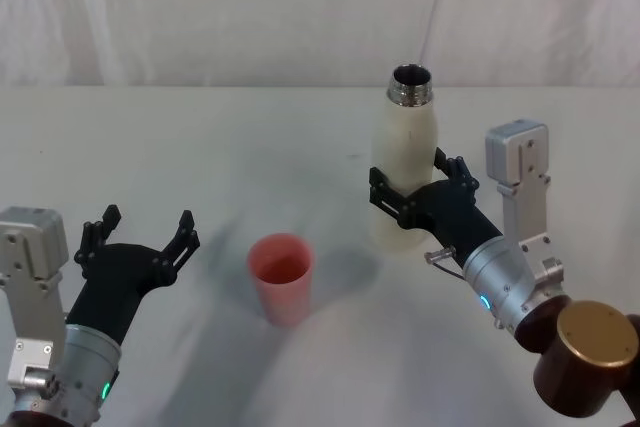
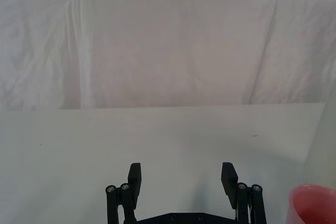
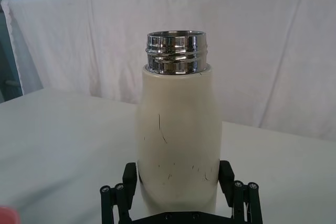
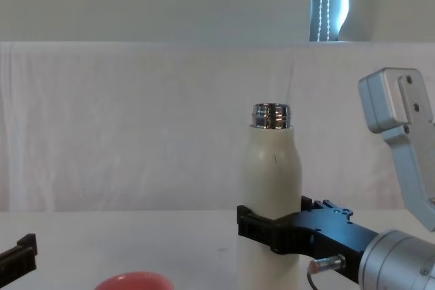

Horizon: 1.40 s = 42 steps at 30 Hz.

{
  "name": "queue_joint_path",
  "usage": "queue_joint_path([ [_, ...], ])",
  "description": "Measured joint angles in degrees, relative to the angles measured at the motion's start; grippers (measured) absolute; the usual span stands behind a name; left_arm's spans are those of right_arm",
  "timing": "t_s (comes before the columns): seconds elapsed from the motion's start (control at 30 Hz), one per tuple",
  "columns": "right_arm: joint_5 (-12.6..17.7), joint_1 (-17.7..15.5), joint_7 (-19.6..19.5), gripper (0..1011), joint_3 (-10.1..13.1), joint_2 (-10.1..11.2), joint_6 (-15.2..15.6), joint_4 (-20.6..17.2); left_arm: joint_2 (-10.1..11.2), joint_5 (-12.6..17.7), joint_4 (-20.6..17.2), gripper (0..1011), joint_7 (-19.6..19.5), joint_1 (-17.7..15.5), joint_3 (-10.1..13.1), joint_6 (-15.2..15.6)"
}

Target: Grasp the thermos with one hand and pour water into the cup lid.

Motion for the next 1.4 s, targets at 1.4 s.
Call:
queue_joint_path([
  [1.4, -2.2, -14.1, -2.5, 1001, 4.7, 4.1, -2.9, -13.0, 0.0, 0.0, 0.0, 1001, 0.0, 0.0, 0.0, 0.0],
])
